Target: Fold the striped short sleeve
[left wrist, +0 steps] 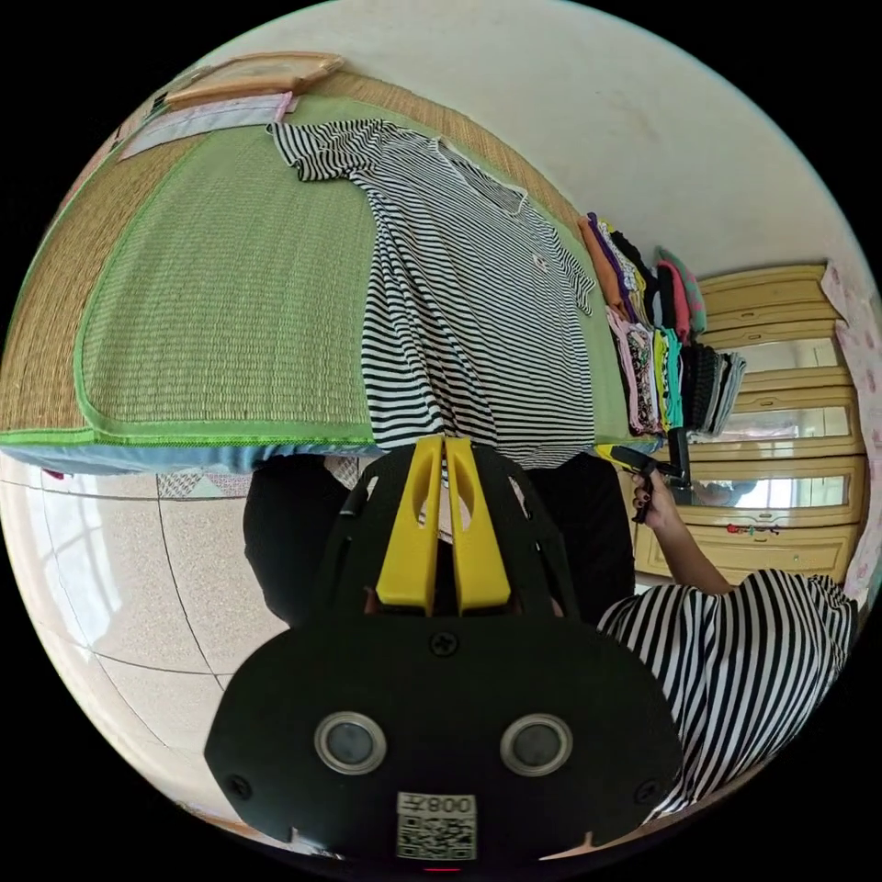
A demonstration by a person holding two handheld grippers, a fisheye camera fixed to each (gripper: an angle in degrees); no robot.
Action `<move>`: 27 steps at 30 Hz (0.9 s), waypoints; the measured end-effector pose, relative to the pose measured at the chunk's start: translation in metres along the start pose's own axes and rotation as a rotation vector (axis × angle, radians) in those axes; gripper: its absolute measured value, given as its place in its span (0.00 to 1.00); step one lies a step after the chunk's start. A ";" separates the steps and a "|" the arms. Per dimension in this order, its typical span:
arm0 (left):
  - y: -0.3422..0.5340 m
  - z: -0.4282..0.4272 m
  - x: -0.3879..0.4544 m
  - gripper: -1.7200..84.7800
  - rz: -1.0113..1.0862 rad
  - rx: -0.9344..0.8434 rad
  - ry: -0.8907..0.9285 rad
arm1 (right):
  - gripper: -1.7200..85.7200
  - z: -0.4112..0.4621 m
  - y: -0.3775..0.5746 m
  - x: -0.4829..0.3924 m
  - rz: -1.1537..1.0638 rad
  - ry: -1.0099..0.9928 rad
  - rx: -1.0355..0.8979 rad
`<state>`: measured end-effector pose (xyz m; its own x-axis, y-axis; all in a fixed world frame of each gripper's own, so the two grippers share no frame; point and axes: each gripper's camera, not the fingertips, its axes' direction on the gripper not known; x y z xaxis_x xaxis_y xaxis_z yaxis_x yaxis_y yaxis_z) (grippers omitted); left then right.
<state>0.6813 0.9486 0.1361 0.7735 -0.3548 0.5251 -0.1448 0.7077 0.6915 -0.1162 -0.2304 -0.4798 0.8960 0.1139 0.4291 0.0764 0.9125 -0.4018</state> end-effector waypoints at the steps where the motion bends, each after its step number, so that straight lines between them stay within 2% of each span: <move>1: 0.004 -0.003 -0.004 0.02 -0.007 0.011 0.008 | 0.10 -0.001 0.003 -0.001 0.002 0.000 0.000; 6: 0.049 -0.040 -0.048 0.02 -0.113 0.127 0.021 | 0.10 -0.006 0.013 -0.003 0.014 0.005 0.016; 9: 0.074 -0.050 -0.082 0.02 -0.204 0.155 0.007 | 0.11 -0.005 0.018 -0.004 0.021 0.011 0.012; 12: 0.093 -0.044 -0.111 0.02 -0.275 0.152 0.068 | 0.12 0.001 0.020 -0.006 0.030 0.023 -0.009; 27: 0.134 -0.030 -0.138 0.02 -0.283 0.114 0.037 | 0.15 0.048 -0.015 -0.035 -0.065 0.103 -0.157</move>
<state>0.5741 1.1106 0.1413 0.8144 -0.5046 0.2866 0.0134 0.5100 0.8601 -0.1702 -0.2295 -0.4497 0.9262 0.0085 0.3769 0.1958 0.8435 -0.5001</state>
